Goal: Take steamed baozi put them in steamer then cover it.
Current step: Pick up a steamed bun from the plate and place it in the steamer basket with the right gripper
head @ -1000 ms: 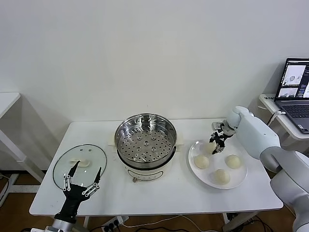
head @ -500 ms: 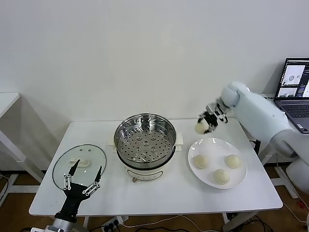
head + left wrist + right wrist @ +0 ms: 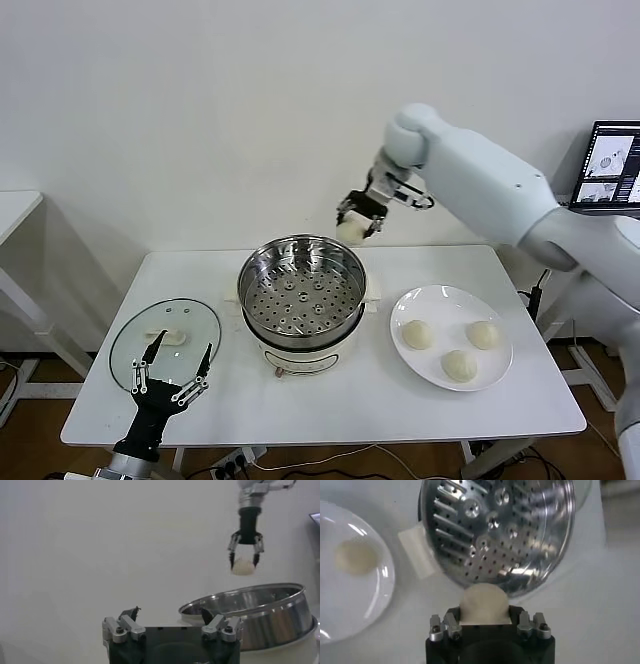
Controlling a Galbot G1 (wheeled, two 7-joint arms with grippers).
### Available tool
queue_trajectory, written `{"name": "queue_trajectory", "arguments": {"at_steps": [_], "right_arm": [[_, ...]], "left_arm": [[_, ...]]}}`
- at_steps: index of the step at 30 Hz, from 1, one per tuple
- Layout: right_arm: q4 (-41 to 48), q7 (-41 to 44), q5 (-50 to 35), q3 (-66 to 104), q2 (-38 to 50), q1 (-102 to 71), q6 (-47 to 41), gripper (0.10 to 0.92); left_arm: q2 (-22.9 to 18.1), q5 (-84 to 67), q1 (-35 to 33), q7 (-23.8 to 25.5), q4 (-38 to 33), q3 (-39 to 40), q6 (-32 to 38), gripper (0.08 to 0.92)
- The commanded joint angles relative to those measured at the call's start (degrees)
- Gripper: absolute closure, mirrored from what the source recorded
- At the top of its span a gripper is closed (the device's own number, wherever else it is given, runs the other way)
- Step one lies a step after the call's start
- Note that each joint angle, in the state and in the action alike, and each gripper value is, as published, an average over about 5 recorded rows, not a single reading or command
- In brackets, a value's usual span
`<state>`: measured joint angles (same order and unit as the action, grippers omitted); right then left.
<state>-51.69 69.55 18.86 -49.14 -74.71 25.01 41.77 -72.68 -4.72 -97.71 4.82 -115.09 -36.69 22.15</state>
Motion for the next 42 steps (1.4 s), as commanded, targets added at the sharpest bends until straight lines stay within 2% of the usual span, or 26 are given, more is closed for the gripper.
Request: {"name": "queue_trajectory", "arguments": {"at_steps": [1,11,24,27,31,37,39,42], "right_arm": [[3.02,-1.96,9.43,-1.32,-8.70,-2.28,5.19,0.357],[11.99,-5.99,16.60,1.71,-13.44,-7.66,5.11,0.347],[15.02,-10.12,22.69,3.65,-15.47,-10.86,5.23,0.329],[15.08,-10.97,24.08,3.91,-15.55,-11.11,5.41,0.313],[14.21,-11.07,24.57,4.22,-15.09,-10.83,5.40,0.242],[7.54,-4.68,16.24,3.71,-10.91,-7.34,4.31,0.203],[4.32,-1.37,11.44,3.08,-8.30,-5.54,2.47,0.203],[-1.54,3.43,-0.67,0.08,-2.48,-1.92,-5.18,0.203]], "left_arm": [[-0.01,-0.02,0.26,-0.01,0.18,0.11,0.23,0.177],[0.13,-0.04,0.45,-0.06,0.31,0.20,0.57,0.177],[0.10,-0.06,0.86,-0.20,1.02,0.08,1.06,0.177],[0.10,-0.10,0.92,-0.23,1.04,0.00,1.10,0.177],[0.15,-0.15,0.88,-0.26,0.93,-0.15,1.09,0.177],[0.18,-0.17,0.72,-0.30,0.69,-0.25,0.95,0.177],[0.16,-0.16,0.66,-0.31,0.56,-0.23,0.89,0.177],[0.16,-0.16,0.58,-0.30,0.44,-0.31,0.85,0.177]]}}
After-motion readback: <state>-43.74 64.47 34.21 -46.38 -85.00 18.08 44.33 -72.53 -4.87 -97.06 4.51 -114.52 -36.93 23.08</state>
